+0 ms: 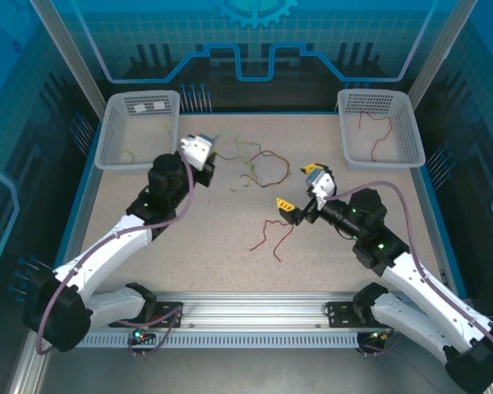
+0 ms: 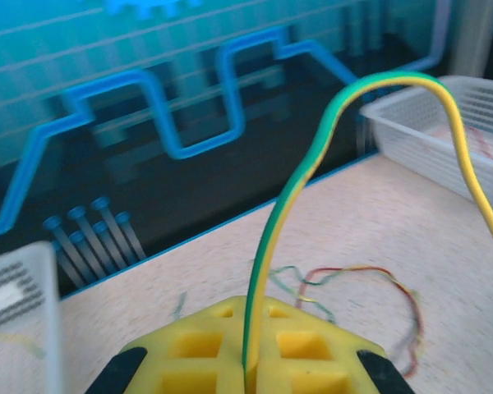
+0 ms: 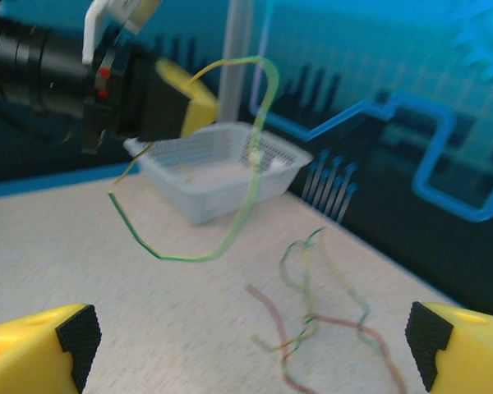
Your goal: Untangle the cables
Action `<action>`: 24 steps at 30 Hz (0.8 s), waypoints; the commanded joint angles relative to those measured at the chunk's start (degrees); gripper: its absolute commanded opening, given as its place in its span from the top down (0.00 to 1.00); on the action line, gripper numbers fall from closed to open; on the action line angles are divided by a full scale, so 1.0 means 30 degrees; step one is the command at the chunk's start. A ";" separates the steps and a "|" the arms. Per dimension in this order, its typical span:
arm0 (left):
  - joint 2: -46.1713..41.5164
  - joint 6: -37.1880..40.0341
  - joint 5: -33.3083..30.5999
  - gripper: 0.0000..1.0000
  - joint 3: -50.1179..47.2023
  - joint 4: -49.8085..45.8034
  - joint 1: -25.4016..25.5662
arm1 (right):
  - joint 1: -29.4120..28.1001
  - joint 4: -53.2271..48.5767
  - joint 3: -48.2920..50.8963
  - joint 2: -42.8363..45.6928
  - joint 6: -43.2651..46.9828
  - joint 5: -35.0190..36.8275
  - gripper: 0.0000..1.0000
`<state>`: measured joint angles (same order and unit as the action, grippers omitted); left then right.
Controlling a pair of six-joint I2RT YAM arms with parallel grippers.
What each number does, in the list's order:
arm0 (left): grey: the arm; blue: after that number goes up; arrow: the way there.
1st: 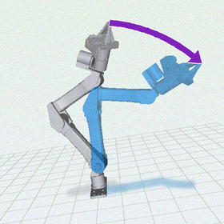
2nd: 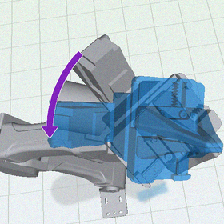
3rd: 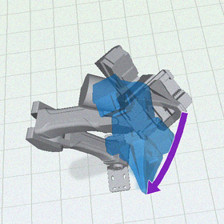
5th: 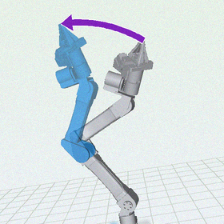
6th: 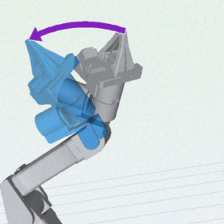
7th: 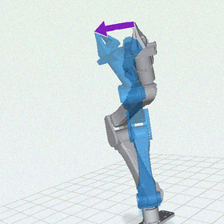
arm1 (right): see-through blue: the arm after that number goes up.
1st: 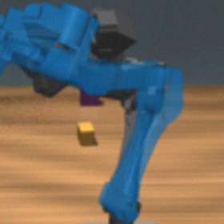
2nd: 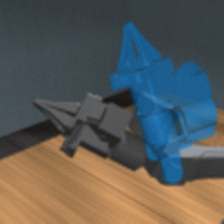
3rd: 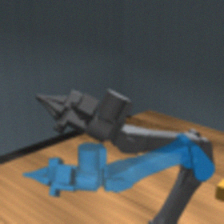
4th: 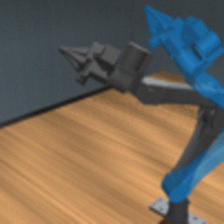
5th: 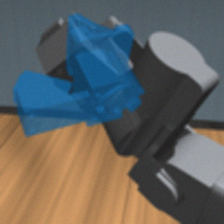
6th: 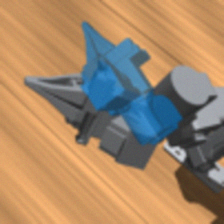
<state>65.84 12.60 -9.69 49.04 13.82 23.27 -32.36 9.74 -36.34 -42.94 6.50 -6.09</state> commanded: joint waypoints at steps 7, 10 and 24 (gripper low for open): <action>0.2117 -0.5775 -0.3373 1.00 0.4125 -0.4395 -0.6272 | -0.0082 0.1526 0.0921 0.0447 -0.1050 0.3337 0.01; 0.3954 -0.5796 -0.4638 1.00 0.5760 -0.5349 -0.7408 | -0.0068 0.1725 0.0921 0.0072 -0.1141 0.3331 0.01; 1.4755 -0.7037 -0.4389 1.00 1.6152 -1.2403 -1.1367 | 0.0034 0.1422 0.0856 -0.0771 -0.1132 0.2837 0.01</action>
<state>106.52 -7.25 -22.87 92.20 -15.44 -9.67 -32.32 12.62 -34.09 -44.31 3.84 2.79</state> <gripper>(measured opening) 0.072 0.992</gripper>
